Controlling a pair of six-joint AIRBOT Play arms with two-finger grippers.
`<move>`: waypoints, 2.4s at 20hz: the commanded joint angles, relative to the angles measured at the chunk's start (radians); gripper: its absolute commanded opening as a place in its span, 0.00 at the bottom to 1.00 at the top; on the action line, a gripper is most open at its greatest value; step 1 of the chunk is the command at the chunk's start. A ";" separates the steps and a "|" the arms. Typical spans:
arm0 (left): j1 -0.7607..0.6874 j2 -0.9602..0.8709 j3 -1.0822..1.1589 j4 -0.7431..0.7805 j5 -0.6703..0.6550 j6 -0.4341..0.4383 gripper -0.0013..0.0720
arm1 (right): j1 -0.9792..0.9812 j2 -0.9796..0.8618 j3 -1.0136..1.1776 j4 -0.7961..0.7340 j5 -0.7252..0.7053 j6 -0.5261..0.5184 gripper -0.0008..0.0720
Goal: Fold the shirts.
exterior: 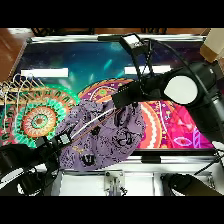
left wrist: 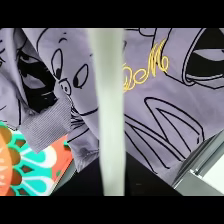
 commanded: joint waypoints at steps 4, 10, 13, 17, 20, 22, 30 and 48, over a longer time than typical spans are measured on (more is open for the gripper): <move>0.000 -0.003 -0.001 -0.033 -0.018 -0.005 0.10 | 0.001 0.001 0.071 0.134 0.080 -0.050 0.14; 0.002 -0.004 -0.001 -0.106 0.042 0.042 0.10 | 0.001 0.002 0.088 0.176 0.097 -0.054 0.14; 0.068 0.000 -0.002 -0.096 -0.029 0.029 0.10 | 0.000 0.015 0.090 0.162 0.103 -0.055 0.14; 0.180 0.077 -0.001 -0.086 -0.194 0.103 0.10 | 0.000 0.035 0.122 0.050 0.102 -0.054 0.14; 0.180 0.076 -0.001 -0.084 -0.247 0.135 0.10 | 0.002 0.035 0.148 0.035 0.060 -0.054 0.14; 0.180 0.048 0.000 -0.081 -0.201 0.183 0.10 | 0.002 0.030 0.148 0.071 0.032 -0.062 0.14; 0.129 -0.162 0.053 -0.206 0.078 0.309 0.10 | 0.001 -0.022 0.148 0.136 0.082 -0.084 0.14; 0.230 -0.285 0.055 -0.343 0.141 0.205 0.10 | 0.001 0.011 0.230 0.039 -0.178 -0.080 0.14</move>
